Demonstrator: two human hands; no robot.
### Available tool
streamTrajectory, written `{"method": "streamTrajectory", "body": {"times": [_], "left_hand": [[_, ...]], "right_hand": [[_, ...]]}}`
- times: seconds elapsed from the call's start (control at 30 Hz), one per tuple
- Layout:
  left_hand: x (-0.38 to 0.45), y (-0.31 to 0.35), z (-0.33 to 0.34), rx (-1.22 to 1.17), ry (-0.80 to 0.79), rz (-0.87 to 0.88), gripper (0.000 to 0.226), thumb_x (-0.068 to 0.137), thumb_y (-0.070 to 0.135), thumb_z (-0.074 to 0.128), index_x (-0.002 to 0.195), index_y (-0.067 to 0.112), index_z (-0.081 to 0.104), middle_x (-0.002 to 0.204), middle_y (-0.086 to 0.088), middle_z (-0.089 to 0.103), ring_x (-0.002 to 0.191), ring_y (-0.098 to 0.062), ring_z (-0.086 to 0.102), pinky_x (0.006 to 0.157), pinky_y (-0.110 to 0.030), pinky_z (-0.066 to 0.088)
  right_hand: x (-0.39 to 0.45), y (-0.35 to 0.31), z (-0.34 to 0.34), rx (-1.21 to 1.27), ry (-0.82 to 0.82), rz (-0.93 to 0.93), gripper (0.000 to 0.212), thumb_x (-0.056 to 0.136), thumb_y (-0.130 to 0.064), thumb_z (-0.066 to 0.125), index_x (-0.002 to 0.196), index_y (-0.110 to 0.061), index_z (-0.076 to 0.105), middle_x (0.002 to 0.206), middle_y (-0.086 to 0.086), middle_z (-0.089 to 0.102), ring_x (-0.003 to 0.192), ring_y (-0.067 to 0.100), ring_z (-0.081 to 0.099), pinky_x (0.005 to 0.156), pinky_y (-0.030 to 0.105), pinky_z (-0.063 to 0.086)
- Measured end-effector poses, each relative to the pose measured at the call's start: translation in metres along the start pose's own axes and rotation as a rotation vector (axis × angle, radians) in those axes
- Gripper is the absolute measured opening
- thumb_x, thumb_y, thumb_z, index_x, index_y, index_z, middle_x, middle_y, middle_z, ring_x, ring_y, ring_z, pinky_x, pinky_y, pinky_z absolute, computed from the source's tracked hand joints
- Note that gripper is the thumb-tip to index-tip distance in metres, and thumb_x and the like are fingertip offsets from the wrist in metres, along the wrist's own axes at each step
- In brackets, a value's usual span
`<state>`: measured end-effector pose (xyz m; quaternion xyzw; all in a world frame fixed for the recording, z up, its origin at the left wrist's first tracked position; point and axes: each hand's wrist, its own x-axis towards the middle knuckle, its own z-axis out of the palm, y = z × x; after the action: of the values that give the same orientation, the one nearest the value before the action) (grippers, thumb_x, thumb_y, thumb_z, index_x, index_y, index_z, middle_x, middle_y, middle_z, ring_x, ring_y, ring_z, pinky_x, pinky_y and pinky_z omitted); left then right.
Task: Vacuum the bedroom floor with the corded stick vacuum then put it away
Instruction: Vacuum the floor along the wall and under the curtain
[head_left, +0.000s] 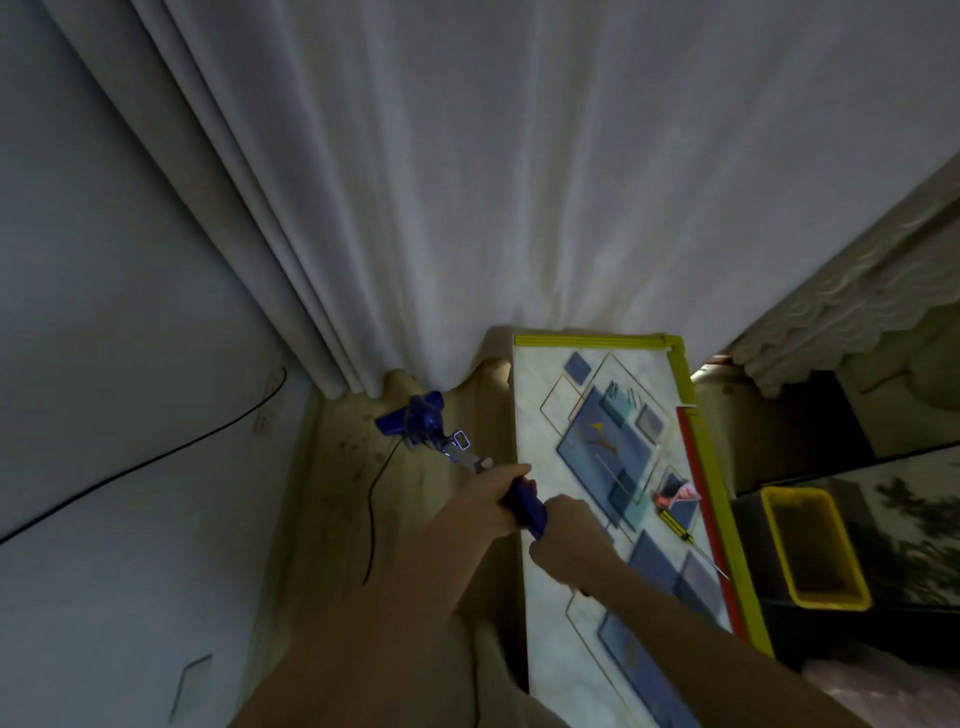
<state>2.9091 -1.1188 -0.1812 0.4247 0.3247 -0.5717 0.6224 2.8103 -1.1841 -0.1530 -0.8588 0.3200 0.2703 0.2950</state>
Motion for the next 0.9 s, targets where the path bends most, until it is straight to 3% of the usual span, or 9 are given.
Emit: {"method": "streamTrajectory", "body": {"times": [0.07, 0.17, 0.27, 0.37, 0.5, 0.63, 0.7, 0.8, 0.9], "left_hand": [[0.008, -0.002, 0.014, -0.087, -0.016, 0.066, 0.029, 0.096, 0.004, 0.052, 0.071, 0.011, 0.038, 0.063, -0.005, 0.043, 0.053, -0.015, 0.044, 0.050, -0.027, 0.048], [0.009, 0.007, 0.031, -0.098, 0.004, 0.152, 0.032, 0.097, 0.004, 0.049, 0.068, 0.011, 0.037, 0.064, -0.005, 0.040, 0.057, -0.016, 0.041, 0.058, -0.030, 0.044], [0.008, 0.022, 0.038, -0.116, 0.029, 0.177, 0.033, 0.097, 0.004, 0.046, 0.067, 0.012, 0.035, 0.065, -0.003, 0.038, 0.056, -0.014, 0.039, 0.052, -0.026, 0.042], [0.009, 0.037, 0.042, -0.182, 0.018, 0.180, 0.031, 0.096, 0.003, 0.046, 0.068, 0.012, 0.036, 0.066, -0.003, 0.039, 0.057, -0.014, 0.039, 0.058, -0.027, 0.041], [0.005, 0.069, 0.050, -0.252, 0.006, 0.228, 0.030, 0.096, 0.001, 0.041, 0.069, 0.012, 0.035, 0.066, -0.004, 0.036, 0.059, -0.015, 0.036, 0.061, -0.028, 0.038], [-0.016, 0.113, 0.057, -0.188, -0.017, 0.276, 0.029, 0.101, 0.000, 0.035, 0.075, 0.011, 0.039, 0.072, -0.008, 0.039, 0.063, -0.015, 0.040, 0.052, -0.024, 0.044], [-0.020, 0.141, 0.056, -0.375, -0.051, 0.202, 0.033, 0.103, -0.003, 0.030, 0.075, 0.013, 0.039, 0.074, -0.007, 0.038, 0.059, -0.011, 0.044, 0.043, -0.013, 0.044], [-0.022, 0.178, 0.056, -0.383, -0.050, 0.191, 0.034, 0.101, -0.007, 0.032, 0.076, 0.014, 0.041, 0.074, -0.007, 0.039, 0.041, -0.001, 0.054, 0.044, -0.013, 0.044], [-0.004, 0.210, 0.055, -0.452, -0.049, 0.290, 0.023, 0.099, 0.000, 0.042, 0.079, 0.012, 0.045, 0.074, -0.009, 0.045, 0.063, -0.016, 0.053, 0.058, -0.029, 0.045]], "right_hand": [[0.012, 0.004, -0.015, -0.022, -0.014, -0.029, 0.017, 0.083, -0.009, 0.059, 0.093, -0.013, 0.046, 0.070, -0.003, 0.047, 0.052, 0.006, 0.046, 0.038, 0.012, 0.032], [0.030, 0.003, -0.032, -0.082, -0.026, -0.077, 0.013, 0.082, -0.008, 0.059, 0.091, -0.010, 0.049, 0.063, -0.001, 0.048, 0.047, 0.008, 0.045, 0.039, 0.014, 0.033], [0.043, -0.005, -0.045, -0.107, -0.024, -0.129, 0.013, 0.082, -0.007, 0.059, 0.090, -0.009, 0.050, 0.060, 0.001, 0.050, 0.045, 0.008, 0.046, 0.038, 0.014, 0.034], [0.058, -0.011, -0.062, -0.177, -0.012, -0.169, 0.015, 0.081, -0.008, 0.061, 0.091, -0.009, 0.050, 0.062, 0.001, 0.051, 0.045, 0.009, 0.048, 0.037, 0.015, 0.035], [0.088, -0.033, -0.099, -0.333, -0.005, -0.274, 0.014, 0.076, -0.009, 0.063, 0.088, -0.011, 0.056, 0.068, 0.003, 0.055, 0.058, 0.019, 0.060, 0.055, 0.027, 0.054], [0.117, -0.071, -0.134, -0.435, -0.041, -0.361, 0.012, 0.074, -0.007, 0.061, 0.076, -0.015, 0.053, 0.061, 0.002, 0.054, 0.060, 0.025, 0.064, 0.055, 0.029, 0.052], [0.131, -0.093, -0.146, -0.486, -0.045, -0.385, 0.020, 0.074, -0.005, 0.061, 0.069, -0.019, 0.047, 0.057, 0.001, 0.050, 0.059, 0.027, 0.062, 0.053, 0.028, 0.050], [0.148, -0.124, -0.160, -0.605, 0.003, -0.400, 0.007, 0.078, -0.009, 0.060, 0.081, -0.014, 0.057, 0.063, -0.001, 0.051, 0.067, 0.025, 0.059, 0.057, 0.028, 0.046], [0.164, -0.144, -0.176, -0.745, 0.210, -0.396, 0.018, 0.087, -0.020, 0.058, 0.103, -0.015, 0.060, 0.083, 0.001, 0.055, 0.078, 0.024, 0.060, 0.063, 0.027, 0.040]]}}
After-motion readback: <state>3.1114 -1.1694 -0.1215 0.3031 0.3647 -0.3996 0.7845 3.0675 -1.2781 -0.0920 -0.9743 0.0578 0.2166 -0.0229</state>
